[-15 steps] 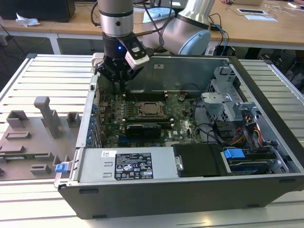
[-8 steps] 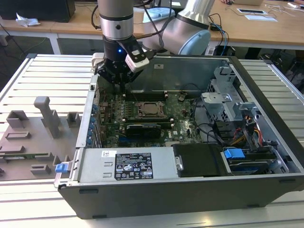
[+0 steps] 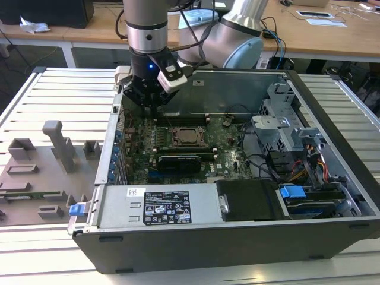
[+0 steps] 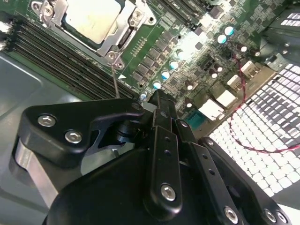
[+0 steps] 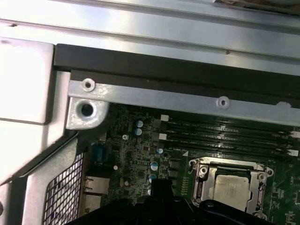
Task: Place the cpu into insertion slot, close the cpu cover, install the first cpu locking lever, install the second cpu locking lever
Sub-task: 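Install the first cpu locking lever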
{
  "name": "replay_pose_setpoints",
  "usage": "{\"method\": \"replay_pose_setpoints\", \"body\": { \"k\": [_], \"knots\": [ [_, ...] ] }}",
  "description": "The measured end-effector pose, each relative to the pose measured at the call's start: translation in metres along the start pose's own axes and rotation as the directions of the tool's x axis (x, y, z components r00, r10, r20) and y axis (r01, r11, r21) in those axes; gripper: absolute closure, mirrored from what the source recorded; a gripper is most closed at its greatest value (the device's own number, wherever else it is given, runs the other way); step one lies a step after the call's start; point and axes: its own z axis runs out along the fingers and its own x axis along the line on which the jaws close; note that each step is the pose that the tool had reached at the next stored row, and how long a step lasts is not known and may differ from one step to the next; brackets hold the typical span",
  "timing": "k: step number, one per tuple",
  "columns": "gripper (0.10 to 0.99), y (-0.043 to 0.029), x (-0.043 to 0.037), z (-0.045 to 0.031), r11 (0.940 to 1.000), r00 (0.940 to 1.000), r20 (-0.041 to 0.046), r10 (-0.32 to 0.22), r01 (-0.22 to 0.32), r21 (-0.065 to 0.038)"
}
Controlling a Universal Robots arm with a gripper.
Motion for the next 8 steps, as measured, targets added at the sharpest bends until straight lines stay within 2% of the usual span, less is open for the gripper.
{"method": "replay_pose_setpoints", "body": {
  "k": [2, 4, 8],
  "knots": [
    [0.98, 0.0035, -0.0015, 0.0007, 1.0, 1.0, 0.0002, 0.0, 0.0, 0.0],
    [0.98, 0.0124, -0.0062, 0.001, 1.0, 1.0, 0.0001, 0.0, 0.0, 0.0],
    [0.98, 0.0138, -0.0176, 0.0014, 1.0, 1.0, 0.0, 0.0, 0.0, 0.0]
  ]
}}
